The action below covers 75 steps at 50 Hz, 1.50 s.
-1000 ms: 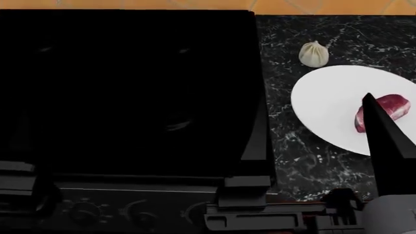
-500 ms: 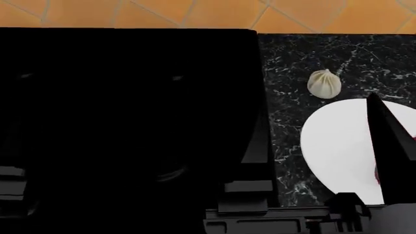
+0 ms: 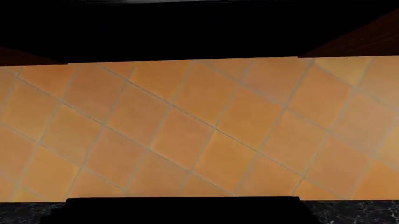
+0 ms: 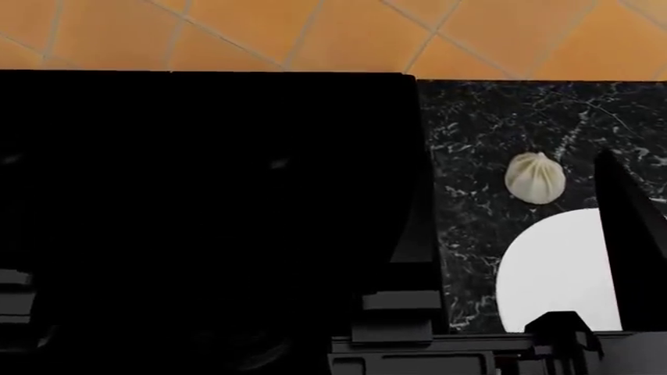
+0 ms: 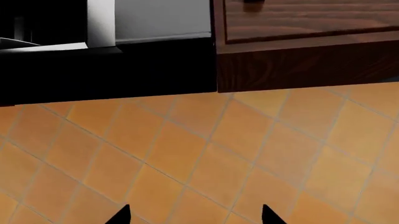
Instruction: Pick the steak from the counter and place it in the microwave.
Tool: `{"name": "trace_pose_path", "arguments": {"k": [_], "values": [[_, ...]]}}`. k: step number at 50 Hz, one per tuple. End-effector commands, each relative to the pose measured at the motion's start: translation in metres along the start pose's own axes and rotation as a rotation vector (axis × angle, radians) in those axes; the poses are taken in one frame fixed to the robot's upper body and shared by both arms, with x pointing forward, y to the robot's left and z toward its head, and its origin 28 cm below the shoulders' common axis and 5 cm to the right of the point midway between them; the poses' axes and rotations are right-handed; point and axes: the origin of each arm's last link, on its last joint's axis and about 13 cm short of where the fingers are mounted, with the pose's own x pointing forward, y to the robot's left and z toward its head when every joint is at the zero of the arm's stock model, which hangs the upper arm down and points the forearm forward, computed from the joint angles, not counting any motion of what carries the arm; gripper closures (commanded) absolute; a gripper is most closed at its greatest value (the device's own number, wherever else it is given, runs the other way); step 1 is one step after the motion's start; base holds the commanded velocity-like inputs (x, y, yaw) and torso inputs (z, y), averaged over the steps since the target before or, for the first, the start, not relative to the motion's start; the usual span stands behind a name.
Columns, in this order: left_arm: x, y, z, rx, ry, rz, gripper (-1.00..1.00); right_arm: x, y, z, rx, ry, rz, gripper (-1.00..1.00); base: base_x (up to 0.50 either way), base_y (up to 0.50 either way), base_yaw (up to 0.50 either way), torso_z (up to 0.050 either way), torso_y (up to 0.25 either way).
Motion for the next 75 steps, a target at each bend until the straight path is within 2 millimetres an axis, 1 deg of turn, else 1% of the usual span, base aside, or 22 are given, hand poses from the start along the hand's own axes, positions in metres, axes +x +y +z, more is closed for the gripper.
{"name": "trace_pose_path", "arguments": {"k": [1,28,34,38,43,49,51,59,61,62,65,72,75], "values": [[-0.001,0.000,0.000,-0.001,0.002,-0.001,-1.00,-0.001,0.000,0.001,-0.002,0.003,-0.004,-1.00,0.25,0.00,0.00,0.000,0.000],[-0.001,0.001,0.003,-0.011,-0.006,-0.001,-1.00,-0.001,0.002,0.004,-0.021,-0.012,0.000,-1.00,0.29,0.00,0.00,0.000,0.001],[-0.002,0.002,0.000,-0.015,0.001,0.003,-1.00,0.000,0.001,0.005,-0.038,0.003,-0.010,-1.00,0.14,0.00,0.00,0.000,0.002],[-0.002,0.002,0.000,-0.014,0.005,0.009,-1.00,0.004,-0.002,0.009,-0.063,0.049,-0.057,-1.00,0.00,0.00,0.00,0.000,0.000],[-0.002,0.002,-0.002,-0.008,0.016,0.020,-1.00,0.009,-0.008,0.017,-0.102,0.088,-0.180,-1.00,0.00,0.00,0.00,0.000,0.000],[-0.001,0.002,-0.002,-0.002,0.019,0.032,-1.00,0.013,-0.014,0.017,-0.125,0.135,-0.257,-1.00,0.00,0.00,0.00,0.000,0.000],[-0.001,0.002,-0.003,-0.002,0.024,0.037,-1.00,0.014,-0.016,0.016,-0.171,0.153,-0.304,-1.00,0.00,0.00,0.00,0.000,0.000],[0.000,0.000,-0.002,0.010,0.017,0.038,-1.00,0.017,-0.021,0.012,-0.190,0.245,-0.371,-1.00,0.00,0.00,0.00,0.000,0.000],[0.000,0.000,-0.002,0.010,0.018,0.039,-1.00,0.019,-0.024,0.013,-0.191,0.257,-0.399,-1.00,0.00,0.00,0.00,0.000,0.000],[0.001,0.001,-0.002,0.010,0.019,0.040,-1.00,0.021,-0.029,0.013,-0.223,0.274,-0.426,-1.00,0.00,0.00,0.00,0.000,0.000],[0.001,0.001,-0.003,0.016,0.025,0.049,-1.00,0.022,-0.024,0.012,-0.170,0.333,-0.416,-1.00,0.00,0.00,0.00,0.000,0.000],[0.000,0.002,-0.005,0.015,0.047,0.068,-1.00,0.029,-0.049,0.006,-0.241,0.397,-0.581,-1.00,0.00,0.00,0.00,0.000,0.000],[0.000,0.002,-0.006,0.013,0.054,0.075,-1.00,0.028,-0.045,0.006,-0.215,0.416,-0.569,-1.00,0.00,0.00,0.00,0.000,0.000]]}}
